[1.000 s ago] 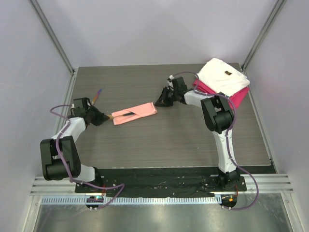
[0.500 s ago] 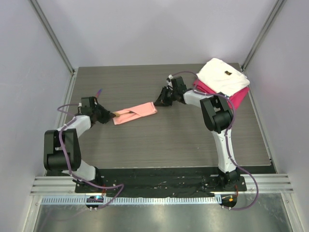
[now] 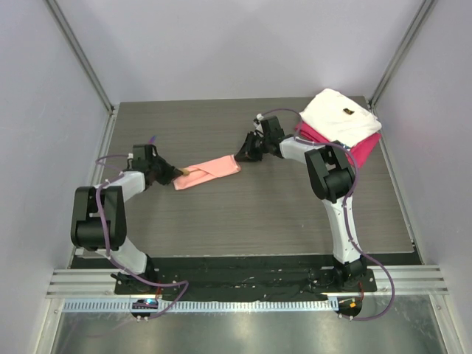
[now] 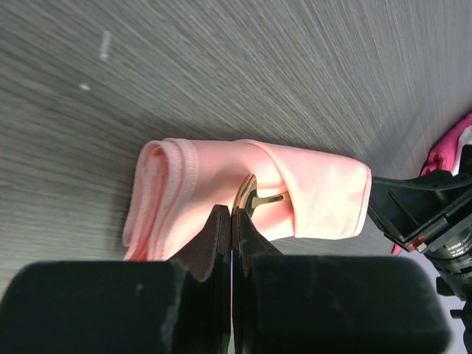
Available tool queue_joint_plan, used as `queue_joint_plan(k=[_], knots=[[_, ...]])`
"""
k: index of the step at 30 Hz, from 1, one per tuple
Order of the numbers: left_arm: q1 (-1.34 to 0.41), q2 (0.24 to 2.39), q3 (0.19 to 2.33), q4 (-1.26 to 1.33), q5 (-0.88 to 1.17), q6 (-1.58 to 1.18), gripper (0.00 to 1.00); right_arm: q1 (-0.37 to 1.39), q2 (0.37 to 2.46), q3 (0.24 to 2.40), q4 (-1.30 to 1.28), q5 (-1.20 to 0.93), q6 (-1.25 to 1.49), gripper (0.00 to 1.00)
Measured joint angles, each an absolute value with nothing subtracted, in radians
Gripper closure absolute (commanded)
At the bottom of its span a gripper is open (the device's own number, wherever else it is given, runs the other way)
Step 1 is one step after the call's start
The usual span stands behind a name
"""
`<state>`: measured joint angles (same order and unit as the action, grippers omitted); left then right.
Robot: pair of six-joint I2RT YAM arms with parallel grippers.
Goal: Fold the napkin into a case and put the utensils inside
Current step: Insert the spoon at the center of the board, then move the knife to the corner of the board.
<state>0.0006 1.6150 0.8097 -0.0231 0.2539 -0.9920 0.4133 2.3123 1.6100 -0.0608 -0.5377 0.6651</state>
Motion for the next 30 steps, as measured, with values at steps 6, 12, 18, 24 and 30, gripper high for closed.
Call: queue_joint_plan(k=[6,12,18,24,30], knots=[[-0.026,1.655,0.839,0.002,0.257,-0.992,1.0,0.414,2.318,1.618,-0.061,-0.542,0.665,0.83],[-0.026,1.692,0.867,-0.006,0.263,-0.992,0.78,0.414,2.318,1.618,-0.061,-0.542,0.662,0.83],[-0.027,1.691,0.881,-0.074,0.239,-0.968,0.48,0.414,2.318,1.618,-0.061,-0.542,0.656,0.82],[-0.023,1.598,0.905,-0.226,0.208,-0.896,0.22,0.406,2.317,1.618,-0.065,-0.544,0.643,0.82],[0.022,1.511,1.108,-0.459,0.11,-0.727,0.2,0.39,2.252,1.58,-0.153,-0.471,0.583,0.75]])
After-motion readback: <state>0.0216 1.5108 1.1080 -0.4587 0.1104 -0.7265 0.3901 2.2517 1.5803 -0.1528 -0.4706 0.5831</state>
